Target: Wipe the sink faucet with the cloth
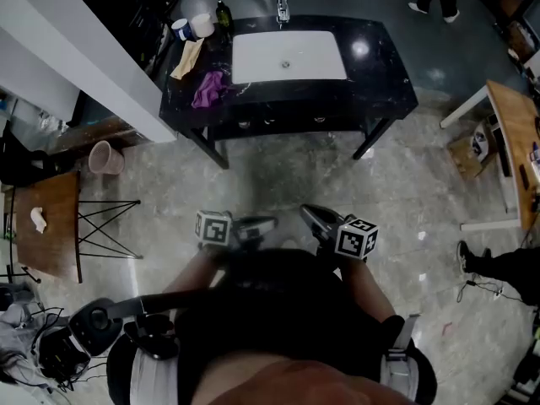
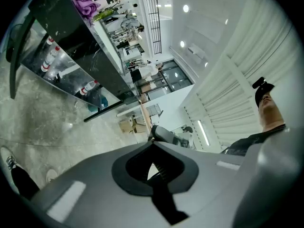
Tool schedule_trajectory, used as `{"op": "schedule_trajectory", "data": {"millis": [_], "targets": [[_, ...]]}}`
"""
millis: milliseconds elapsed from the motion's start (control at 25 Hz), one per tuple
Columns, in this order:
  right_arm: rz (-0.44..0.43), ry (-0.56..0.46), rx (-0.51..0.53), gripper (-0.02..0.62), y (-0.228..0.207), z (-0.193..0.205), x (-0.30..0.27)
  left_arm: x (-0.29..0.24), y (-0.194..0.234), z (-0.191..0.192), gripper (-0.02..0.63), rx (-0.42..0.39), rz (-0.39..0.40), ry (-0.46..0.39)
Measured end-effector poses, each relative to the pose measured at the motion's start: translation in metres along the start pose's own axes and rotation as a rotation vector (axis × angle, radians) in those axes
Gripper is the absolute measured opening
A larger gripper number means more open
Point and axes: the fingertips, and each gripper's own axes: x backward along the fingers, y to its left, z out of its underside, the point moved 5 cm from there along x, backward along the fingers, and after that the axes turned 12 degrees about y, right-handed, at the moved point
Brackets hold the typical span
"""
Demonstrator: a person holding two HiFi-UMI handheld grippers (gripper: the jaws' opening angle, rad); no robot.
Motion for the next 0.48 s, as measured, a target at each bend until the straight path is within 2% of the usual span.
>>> {"op": "schedule_trajectory", "data": {"millis": [480], "targets": [[-0.027, -0.003, 0.011, 0.012, 0.008, -0.011, -0.008, 0.015, -0.009, -0.005, 0.001, -0.008, -0.018, -0.029]]}}
